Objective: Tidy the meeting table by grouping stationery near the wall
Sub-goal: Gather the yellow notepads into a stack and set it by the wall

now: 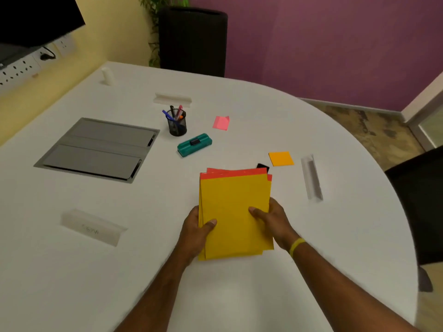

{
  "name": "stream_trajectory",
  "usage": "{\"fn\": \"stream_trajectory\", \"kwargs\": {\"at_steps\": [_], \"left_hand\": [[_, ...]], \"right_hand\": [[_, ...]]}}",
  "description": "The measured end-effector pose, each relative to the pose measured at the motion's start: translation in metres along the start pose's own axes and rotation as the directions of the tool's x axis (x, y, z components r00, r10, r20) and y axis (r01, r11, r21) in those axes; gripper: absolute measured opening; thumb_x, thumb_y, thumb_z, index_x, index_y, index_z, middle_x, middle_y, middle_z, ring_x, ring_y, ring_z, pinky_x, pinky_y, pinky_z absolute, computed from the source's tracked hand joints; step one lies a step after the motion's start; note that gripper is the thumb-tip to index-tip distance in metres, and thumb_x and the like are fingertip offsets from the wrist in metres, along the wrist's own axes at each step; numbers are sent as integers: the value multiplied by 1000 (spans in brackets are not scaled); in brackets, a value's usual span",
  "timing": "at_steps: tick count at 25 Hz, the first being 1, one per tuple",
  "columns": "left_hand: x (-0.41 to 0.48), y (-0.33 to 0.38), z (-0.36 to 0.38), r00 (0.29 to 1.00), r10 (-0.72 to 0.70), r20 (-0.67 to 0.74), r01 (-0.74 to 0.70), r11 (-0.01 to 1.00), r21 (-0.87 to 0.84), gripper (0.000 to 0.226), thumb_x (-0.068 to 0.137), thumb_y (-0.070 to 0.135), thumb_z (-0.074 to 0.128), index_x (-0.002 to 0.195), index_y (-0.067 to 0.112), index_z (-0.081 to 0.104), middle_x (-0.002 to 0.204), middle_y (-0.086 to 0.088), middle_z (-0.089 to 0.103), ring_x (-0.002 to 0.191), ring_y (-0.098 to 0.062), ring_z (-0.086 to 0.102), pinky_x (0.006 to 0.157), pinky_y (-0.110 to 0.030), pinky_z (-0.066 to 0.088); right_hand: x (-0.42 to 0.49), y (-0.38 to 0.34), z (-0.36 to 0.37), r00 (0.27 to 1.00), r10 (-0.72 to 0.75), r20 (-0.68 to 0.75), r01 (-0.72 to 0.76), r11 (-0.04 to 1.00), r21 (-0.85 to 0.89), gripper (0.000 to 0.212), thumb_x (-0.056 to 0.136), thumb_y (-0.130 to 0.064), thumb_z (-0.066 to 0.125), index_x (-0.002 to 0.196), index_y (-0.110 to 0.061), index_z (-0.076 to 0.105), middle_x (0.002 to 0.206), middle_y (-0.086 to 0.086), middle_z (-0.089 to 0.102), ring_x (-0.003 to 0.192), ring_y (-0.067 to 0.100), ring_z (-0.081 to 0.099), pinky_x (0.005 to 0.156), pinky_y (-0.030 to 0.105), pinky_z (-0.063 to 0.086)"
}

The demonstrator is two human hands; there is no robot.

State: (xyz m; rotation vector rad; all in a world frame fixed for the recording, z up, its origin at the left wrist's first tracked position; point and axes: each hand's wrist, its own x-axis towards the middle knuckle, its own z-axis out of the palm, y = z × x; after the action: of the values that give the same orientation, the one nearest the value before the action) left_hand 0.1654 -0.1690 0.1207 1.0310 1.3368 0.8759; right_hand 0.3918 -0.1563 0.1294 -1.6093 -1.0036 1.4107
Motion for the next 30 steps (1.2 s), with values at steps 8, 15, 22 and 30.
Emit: {"fn": "stream_trajectory", "kwargs": {"at_steps": [8,15,22,30], "left_hand": [[-16,-22,10,990,104,-92,-99,994,51,28,83,15,76,101,29,60,97,7,66,86,-7,64,78,-28,54],[-25,-13,35,955,31,-295,-63,993,-100,19,97,32,55,80,24,59,76,3,59,69,-14,55,62,-28,47],[-28,-20,25,981,99,-164,-80,990,115,35,79,30,78,105,23,55,99,5,63,92,-15,62,80,-28,50],[-54,20,5,994,61,-87,-61,998,-4,41,83,30,74,117,25,53,109,2,63,97,-18,62,84,-38,53]], "right_hand": [[-40,34,11,980,-112,-163,123,991,59,28,94,-28,61,118,-14,56,107,-4,65,91,0,63,70,13,51],[-45,40,24,971,-53,-234,88,986,142,26,98,-36,53,108,-13,61,98,-3,66,84,6,63,67,17,50],[-48,33,33,972,3,-233,27,992,127,37,98,-49,43,121,-19,45,107,-5,59,94,10,59,74,26,48],[-97,9,24,987,-55,-149,58,998,19,48,93,-54,49,128,-21,44,119,-6,58,103,10,59,82,31,50]]}}
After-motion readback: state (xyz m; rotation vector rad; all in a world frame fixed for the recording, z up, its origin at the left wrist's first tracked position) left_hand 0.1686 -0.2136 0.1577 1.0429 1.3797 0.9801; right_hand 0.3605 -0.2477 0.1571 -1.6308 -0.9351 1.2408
